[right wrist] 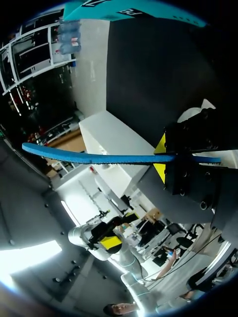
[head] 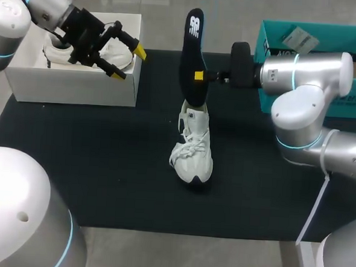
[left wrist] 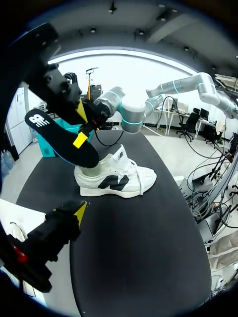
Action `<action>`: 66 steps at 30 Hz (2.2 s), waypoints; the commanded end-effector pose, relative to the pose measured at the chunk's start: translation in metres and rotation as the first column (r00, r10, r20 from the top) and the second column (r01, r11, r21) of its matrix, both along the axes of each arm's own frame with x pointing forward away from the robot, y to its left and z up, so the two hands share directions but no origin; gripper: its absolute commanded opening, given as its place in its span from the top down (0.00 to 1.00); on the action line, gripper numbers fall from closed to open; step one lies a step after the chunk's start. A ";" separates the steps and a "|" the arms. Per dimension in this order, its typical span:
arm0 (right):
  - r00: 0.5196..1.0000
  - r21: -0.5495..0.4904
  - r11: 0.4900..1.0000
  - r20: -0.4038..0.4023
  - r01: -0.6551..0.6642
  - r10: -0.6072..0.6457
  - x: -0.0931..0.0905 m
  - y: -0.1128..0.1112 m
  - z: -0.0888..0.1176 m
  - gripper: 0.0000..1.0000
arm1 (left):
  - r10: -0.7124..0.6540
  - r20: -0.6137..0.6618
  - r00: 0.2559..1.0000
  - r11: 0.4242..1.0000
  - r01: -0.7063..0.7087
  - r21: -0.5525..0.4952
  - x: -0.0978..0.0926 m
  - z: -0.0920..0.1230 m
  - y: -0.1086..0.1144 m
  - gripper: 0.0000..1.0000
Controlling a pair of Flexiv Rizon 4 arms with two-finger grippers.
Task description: Take the shoe out of the shoebox, open the shoe tongue, remove and reinsert the insole, then place the shoe into the shoebox
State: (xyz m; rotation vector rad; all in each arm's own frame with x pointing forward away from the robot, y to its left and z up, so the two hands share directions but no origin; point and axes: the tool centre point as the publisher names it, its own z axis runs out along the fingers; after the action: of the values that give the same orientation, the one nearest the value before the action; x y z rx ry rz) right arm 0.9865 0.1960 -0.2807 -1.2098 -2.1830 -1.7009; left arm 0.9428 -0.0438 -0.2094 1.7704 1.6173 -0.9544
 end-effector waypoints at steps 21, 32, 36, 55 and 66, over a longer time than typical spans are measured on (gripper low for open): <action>0.995 0.073 0.995 0.073 0.068 -0.073 -0.007 0.005 -0.017 1.00 | -0.001 0.001 1.000 1.000 0.001 0.003 0.000 0.000 0.000 0.00; 1.000 0.076 0.997 0.018 0.014 -0.015 -0.008 -0.005 -0.025 1.00 | -0.001 0.001 1.000 1.000 0.001 0.003 0.000 0.000 0.000 0.00; 1.000 0.085 0.996 -0.005 -0.018 0.019 -0.009 -0.007 -0.032 1.00 | -0.001 0.001 1.000 1.000 0.001 0.003 0.000 0.000 0.000 0.00; 0.995 0.095 0.995 -0.098 -0.021 0.030 -0.032 -0.006 -0.077 1.00 | -0.001 0.001 1.000 1.000 0.001 0.003 0.000 0.000 0.000 0.00; 0.990 0.088 0.996 -0.141 -0.005 0.018 -0.055 -0.001 -0.095 1.00 | -0.001 0.001 1.000 1.000 0.001 0.003 0.000 0.000 0.000 0.00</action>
State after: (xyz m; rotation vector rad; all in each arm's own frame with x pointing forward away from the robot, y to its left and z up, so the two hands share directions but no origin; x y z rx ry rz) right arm 0.9406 0.1917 -0.3667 -1.2399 -2.0093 -1.6331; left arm 0.9428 -0.0438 -0.2094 1.7703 1.6175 -0.9542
